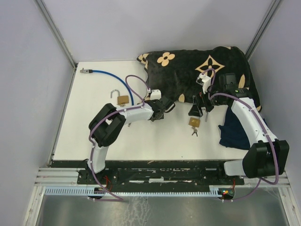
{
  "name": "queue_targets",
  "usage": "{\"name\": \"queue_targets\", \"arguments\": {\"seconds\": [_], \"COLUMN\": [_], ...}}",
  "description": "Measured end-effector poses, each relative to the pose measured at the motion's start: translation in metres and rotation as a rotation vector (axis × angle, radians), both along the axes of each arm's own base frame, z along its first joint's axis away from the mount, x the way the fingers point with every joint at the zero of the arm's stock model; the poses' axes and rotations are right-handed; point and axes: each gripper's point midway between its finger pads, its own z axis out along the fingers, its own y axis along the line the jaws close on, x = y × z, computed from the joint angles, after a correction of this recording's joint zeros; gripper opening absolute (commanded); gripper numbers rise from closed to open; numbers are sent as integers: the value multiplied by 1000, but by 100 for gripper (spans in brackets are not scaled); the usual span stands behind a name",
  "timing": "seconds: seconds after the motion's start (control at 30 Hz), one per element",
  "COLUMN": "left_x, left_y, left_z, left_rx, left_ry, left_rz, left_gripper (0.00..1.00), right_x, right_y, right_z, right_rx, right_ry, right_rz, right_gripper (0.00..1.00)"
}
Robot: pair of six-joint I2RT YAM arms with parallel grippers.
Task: Lock with the key
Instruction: Pick up the lock from the center of the board.
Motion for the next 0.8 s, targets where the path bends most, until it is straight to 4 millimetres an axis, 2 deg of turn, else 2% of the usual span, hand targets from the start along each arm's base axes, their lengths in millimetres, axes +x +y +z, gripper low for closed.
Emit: {"name": "queue_targets", "arguments": {"seconds": [0.1,0.2,0.33,0.5,0.63,0.8], "left_x": [-3,-17,-34,-50,-64,-80], "left_y": [3,13,18,5,-7,-16], "left_z": [1,7,31,62,74,86], "left_rx": [4,5,-50,-193,-287,-366], "left_ry": [-2,5,-34,-139,-215,-319], "left_rz": [-27,-84,-193,-364,-505,-653], "left_gripper": [17,16,14,10,6,4], "right_x": [0,-2,2,7,7,9], "right_y": [5,14,26,40,51,71], "right_z": [0,-4,-11,-25,-34,-30], "right_rx": [35,95,189,317,398,458], "right_ry": [21,72,143,228,295,341], "right_rz": [4,4,-23,-90,-142,-153], "right_gripper": [99,99,99,99,100,95]}}
